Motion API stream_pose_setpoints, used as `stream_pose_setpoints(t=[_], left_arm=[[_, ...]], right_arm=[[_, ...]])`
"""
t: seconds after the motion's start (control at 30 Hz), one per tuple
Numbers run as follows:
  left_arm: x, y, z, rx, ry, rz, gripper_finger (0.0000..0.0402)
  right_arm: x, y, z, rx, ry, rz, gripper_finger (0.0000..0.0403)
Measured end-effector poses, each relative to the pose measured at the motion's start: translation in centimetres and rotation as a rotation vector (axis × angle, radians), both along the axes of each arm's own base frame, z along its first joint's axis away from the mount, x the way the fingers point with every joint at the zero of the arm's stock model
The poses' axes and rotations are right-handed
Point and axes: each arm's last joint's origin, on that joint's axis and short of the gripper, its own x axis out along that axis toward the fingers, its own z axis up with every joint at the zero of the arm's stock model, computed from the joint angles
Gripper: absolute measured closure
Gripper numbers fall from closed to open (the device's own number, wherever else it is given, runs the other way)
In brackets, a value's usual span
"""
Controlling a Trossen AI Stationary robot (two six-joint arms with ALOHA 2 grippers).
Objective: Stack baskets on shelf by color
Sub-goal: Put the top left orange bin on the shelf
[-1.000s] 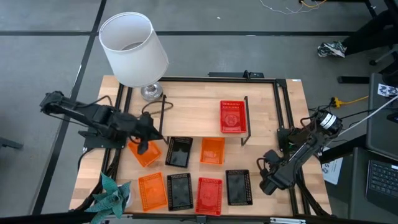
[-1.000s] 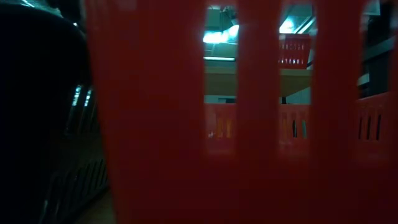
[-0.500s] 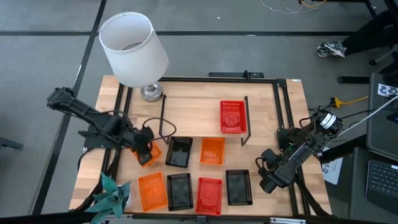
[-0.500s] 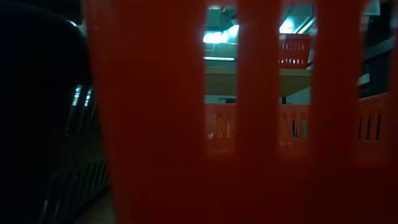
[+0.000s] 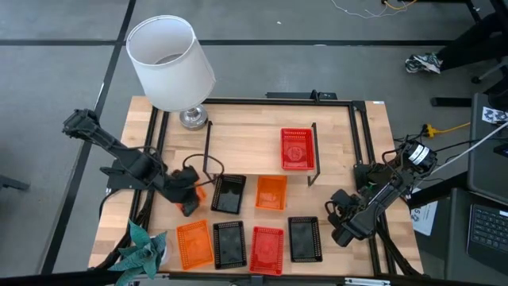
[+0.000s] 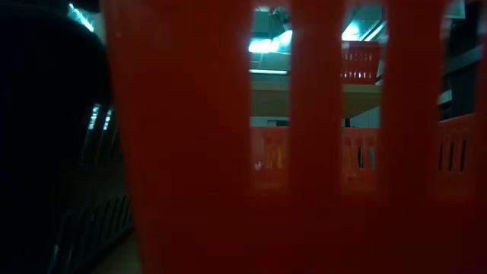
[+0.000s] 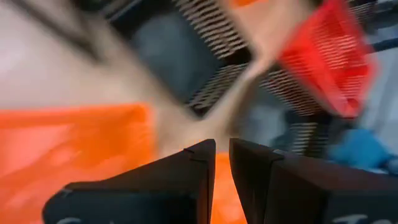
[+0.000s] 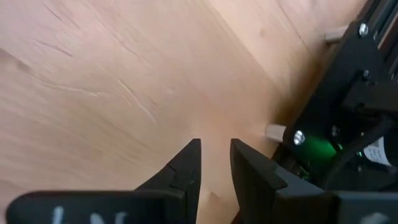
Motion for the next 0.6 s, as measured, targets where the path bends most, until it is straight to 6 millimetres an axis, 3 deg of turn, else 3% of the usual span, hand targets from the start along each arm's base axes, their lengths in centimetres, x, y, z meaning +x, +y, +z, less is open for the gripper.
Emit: stream_pose_setpoints(t=[0.17,0.3,0.43,0.6], left_arm=[[1.8,-1.0,2.5,-0.017,-0.347,-0.029,0.0363],[2.0,-2.1,6.6,0.087,-0.600,-0.146,0.0363],[1.1,-3.4,10.1,0.309,-0.621,-0.203,0.0363],[1.4,-5.7,11.0,0.549,-0.527,-0.311,0.0363]], right_arm=[[0.0,0.0,0.0,-0.007,-0.006,0.021,0.0317],[0.1,0.0,0.0,-0.003,-0.008,0.022,0.0317],[0.1,0.1,0.0,0.003,-0.012,0.023,0.0317],[0.1,0.1,0.0,0.002,-0.012,0.024,0.0317]])
